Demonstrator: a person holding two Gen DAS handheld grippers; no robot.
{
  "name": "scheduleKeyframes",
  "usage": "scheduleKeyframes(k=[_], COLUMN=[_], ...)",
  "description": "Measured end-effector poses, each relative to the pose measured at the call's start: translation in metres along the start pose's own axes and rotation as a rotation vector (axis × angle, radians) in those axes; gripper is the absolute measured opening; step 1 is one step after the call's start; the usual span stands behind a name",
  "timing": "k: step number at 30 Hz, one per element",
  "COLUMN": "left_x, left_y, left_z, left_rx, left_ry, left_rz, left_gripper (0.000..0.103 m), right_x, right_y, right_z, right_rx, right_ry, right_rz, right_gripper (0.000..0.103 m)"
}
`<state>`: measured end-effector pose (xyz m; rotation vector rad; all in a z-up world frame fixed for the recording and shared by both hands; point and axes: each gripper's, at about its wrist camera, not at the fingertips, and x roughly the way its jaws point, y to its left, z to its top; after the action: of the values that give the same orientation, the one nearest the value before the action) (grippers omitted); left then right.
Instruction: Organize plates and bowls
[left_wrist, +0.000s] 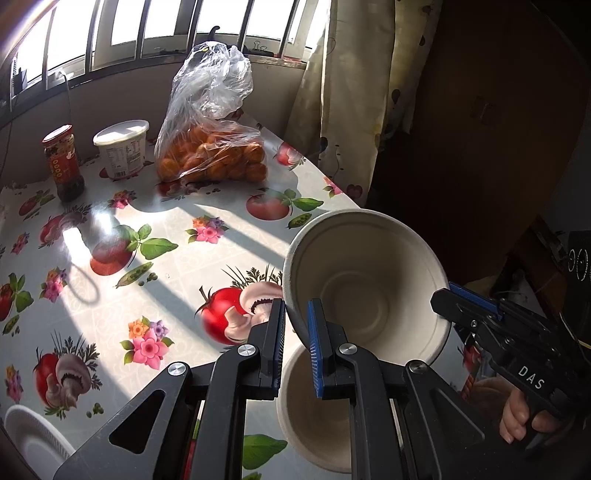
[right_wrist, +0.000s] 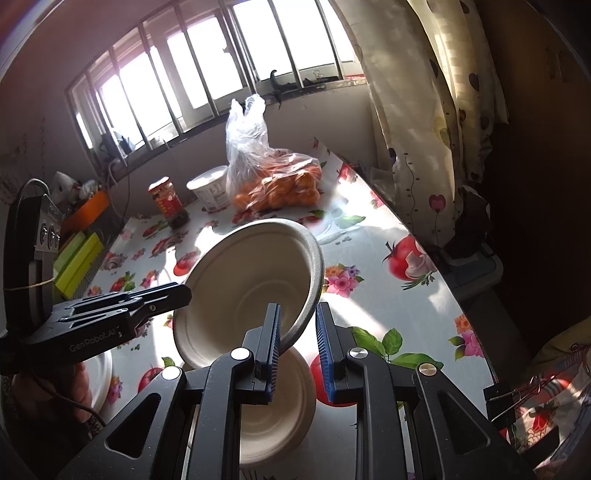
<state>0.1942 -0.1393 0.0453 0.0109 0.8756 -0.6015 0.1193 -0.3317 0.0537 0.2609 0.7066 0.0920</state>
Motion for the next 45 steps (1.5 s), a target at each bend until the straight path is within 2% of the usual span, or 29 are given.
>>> scheduleKeyframes(k=[16, 45], left_x=[-0.015, -0.021], left_y=[-0.003, -0.002], left_z=[-0.031, -0.06], left_rx=[-0.01, -0.022], left_ry=[0.013, 0.05], left_rz=[-0.01, -0.001], left_gripper=[0.013, 0.013], right_x=[-0.013, -0.017], right_y=[0.005, 0.011], right_z=[-0.025, -0.056], right_rx=[0.023, 0.048], right_ry=[0.022, 0.066], right_rz=[-0.002, 0.007], right_gripper=[0.019, 0.019])
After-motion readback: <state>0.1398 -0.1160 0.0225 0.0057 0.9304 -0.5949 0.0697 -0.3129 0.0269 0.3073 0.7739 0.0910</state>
